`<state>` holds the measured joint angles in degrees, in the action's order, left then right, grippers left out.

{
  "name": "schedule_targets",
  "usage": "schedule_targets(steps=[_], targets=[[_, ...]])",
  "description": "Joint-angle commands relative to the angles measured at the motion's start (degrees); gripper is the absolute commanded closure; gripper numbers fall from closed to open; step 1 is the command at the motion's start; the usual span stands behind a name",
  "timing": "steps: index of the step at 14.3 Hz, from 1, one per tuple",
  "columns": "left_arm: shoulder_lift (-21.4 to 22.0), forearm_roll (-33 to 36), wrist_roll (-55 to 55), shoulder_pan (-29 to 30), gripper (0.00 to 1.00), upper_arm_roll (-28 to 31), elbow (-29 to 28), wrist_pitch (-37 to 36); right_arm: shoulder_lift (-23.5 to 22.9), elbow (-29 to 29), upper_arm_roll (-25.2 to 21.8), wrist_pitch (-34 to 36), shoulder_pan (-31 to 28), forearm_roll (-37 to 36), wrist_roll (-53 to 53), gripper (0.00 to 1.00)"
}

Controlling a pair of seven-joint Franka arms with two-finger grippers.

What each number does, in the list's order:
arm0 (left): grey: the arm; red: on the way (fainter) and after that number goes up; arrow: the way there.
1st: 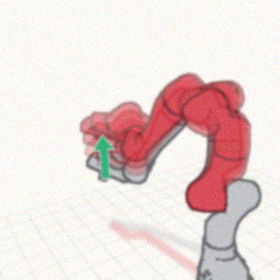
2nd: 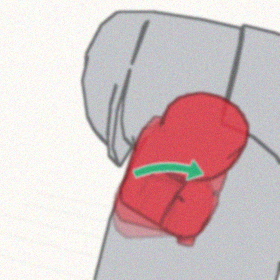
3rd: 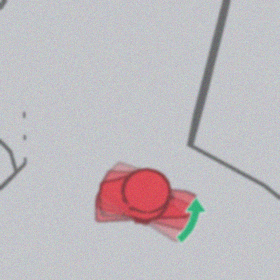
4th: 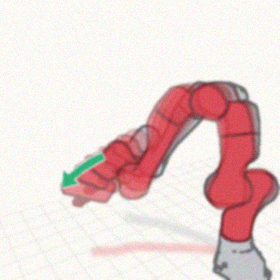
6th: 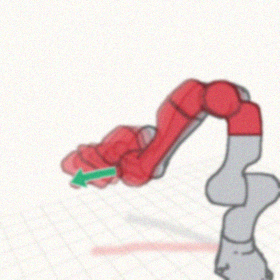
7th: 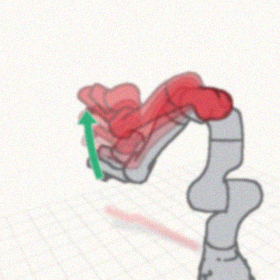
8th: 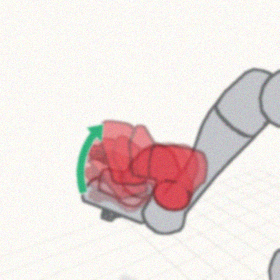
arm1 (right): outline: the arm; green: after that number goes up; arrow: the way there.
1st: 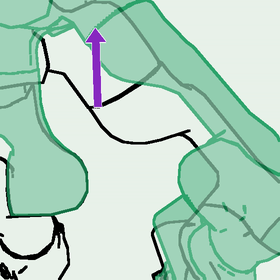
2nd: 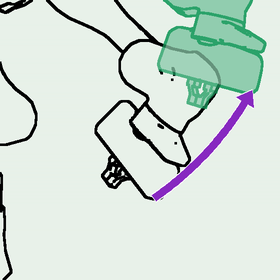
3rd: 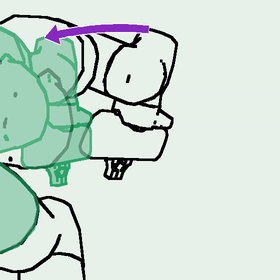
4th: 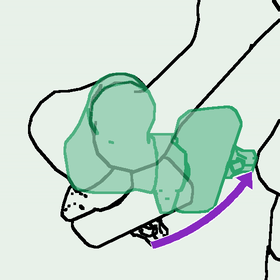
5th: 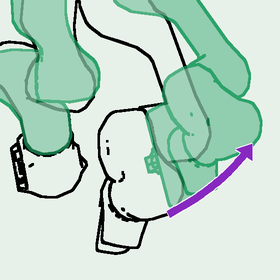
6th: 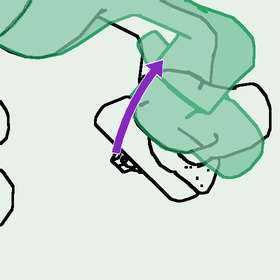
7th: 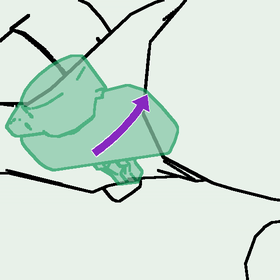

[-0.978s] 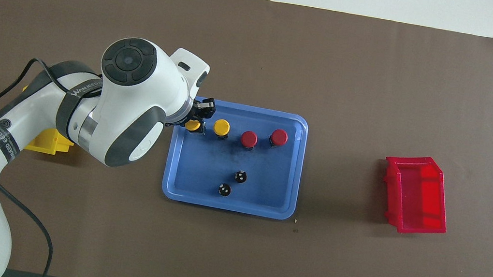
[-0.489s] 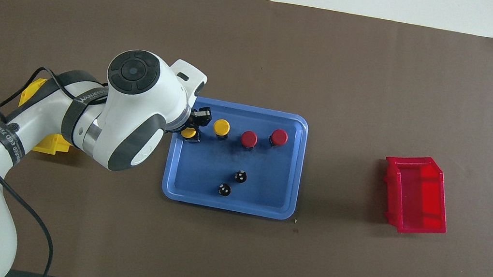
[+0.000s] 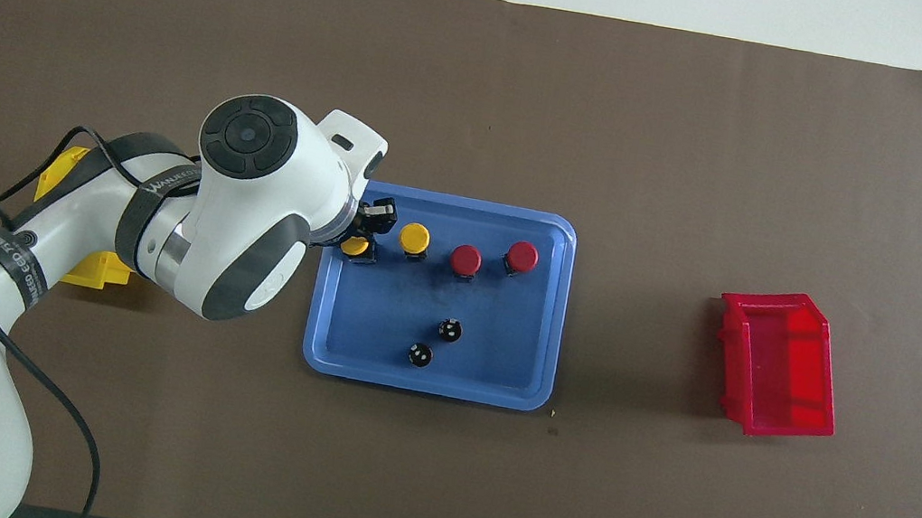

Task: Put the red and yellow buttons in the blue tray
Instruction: 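Carry the yellow button to the tray edge and release it with the left gripper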

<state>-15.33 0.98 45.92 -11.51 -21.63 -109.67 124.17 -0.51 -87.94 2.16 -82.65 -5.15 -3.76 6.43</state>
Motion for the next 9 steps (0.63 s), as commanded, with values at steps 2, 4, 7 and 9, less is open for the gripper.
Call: schedule_targets(steps=[2, 4, 7, 9], targets=[[0.48, 0.96, 0.13, -0.09, 0.44, 0.10, -1.87, 2.13, 0.77, -1.01, 0.04, -1.11, -0.74, 0.33, 1.48, 0.00], [0.48, 0.96, 0.57, -0.18, 0.20, 0.10, -1.60, 1.52, 0.77, -1.01, 0.04, -0.85, -0.66, 0.33, 1.56, 0.00], [1.27, 1.30, 0.22, -0.01, 0.05, 0.19, -0.20, -1.19, 0.86, -1.09, -0.14, -0.67, -0.83, 0.33, 1.56, 0.00], [1.36, 3.76, -0.22, 0.52, 0.00, 0.10, 2.25, -6.11, 0.86, -1.09, -0.23, -0.93, -0.83, 0.33, 1.48, 0.00]])
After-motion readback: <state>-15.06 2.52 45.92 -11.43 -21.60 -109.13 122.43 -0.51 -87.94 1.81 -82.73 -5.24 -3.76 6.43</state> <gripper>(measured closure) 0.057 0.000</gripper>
